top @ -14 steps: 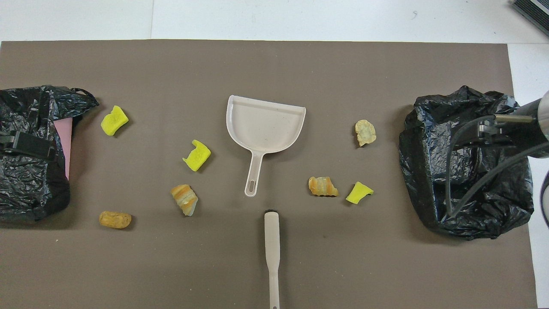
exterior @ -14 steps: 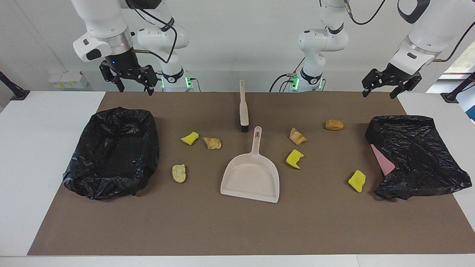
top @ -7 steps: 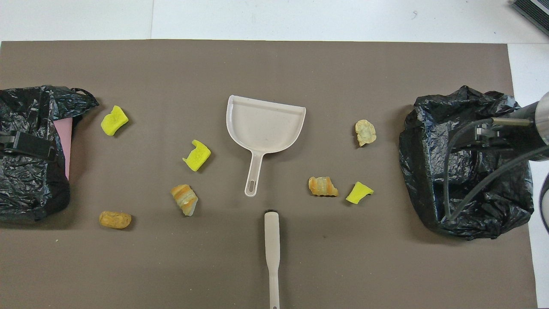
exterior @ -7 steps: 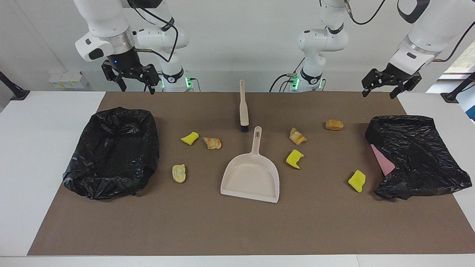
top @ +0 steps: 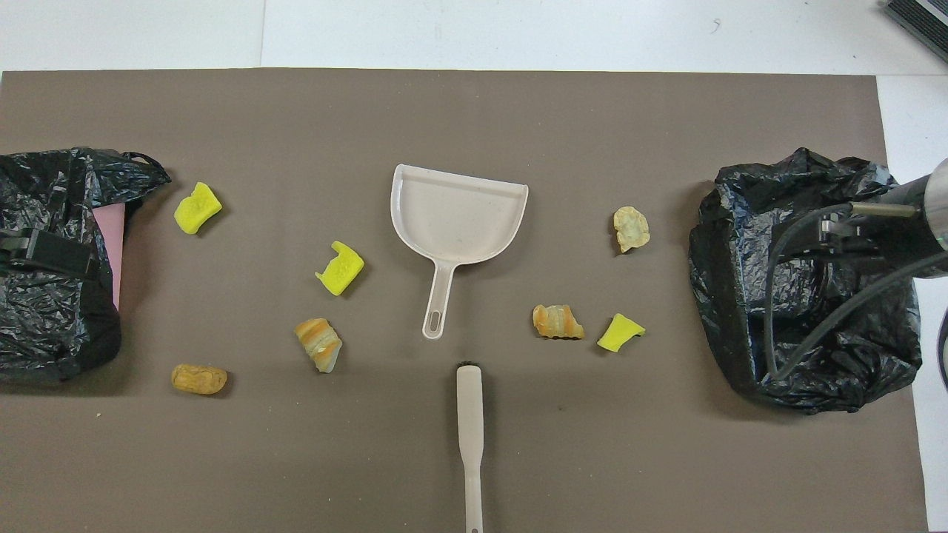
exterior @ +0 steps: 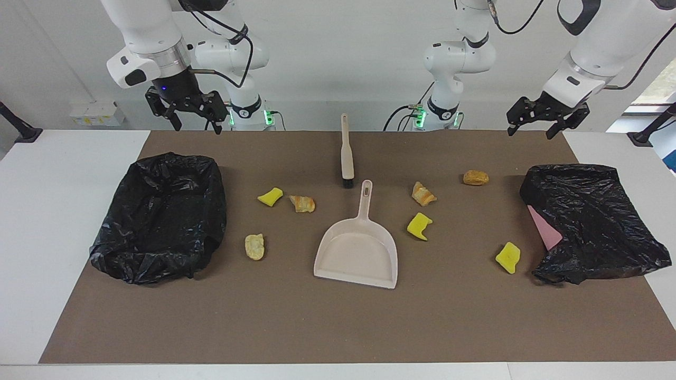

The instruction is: Sweep and dump trash in bin

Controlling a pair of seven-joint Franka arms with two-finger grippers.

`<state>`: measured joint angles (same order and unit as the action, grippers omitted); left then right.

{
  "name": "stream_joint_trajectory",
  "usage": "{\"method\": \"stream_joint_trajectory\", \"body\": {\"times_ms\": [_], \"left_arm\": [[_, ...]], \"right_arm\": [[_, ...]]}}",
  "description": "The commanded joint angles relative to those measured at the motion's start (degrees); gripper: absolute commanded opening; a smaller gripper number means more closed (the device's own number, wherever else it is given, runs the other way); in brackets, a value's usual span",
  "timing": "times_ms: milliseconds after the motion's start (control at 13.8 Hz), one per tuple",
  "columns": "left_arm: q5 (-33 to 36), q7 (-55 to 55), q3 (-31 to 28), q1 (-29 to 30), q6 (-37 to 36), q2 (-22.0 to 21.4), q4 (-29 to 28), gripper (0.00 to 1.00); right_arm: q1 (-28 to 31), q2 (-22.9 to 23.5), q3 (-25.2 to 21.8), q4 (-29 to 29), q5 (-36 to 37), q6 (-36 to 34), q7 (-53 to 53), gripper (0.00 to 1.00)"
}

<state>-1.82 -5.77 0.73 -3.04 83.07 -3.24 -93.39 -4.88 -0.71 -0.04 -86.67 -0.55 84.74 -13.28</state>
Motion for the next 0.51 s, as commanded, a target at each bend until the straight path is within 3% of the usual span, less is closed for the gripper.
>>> {"method": "stream_joint_trajectory", "body": {"times_ms": [0,434], "left_arm": [[0.1,-0.3,0.1,-3.3,3.9,-4.9,-9.6,1.0],[-0.5,2.6,0.2,-14.8,14.6,-8.6,-23.0,1.0]], "right_arm": [[1.2,-1.2,-0.4,-1.7,-1.0,1.1,1.4,1.0],[1.6,-1.5,-0.3,-1.9,-0.8,0.7,0.6,1.0]]}}
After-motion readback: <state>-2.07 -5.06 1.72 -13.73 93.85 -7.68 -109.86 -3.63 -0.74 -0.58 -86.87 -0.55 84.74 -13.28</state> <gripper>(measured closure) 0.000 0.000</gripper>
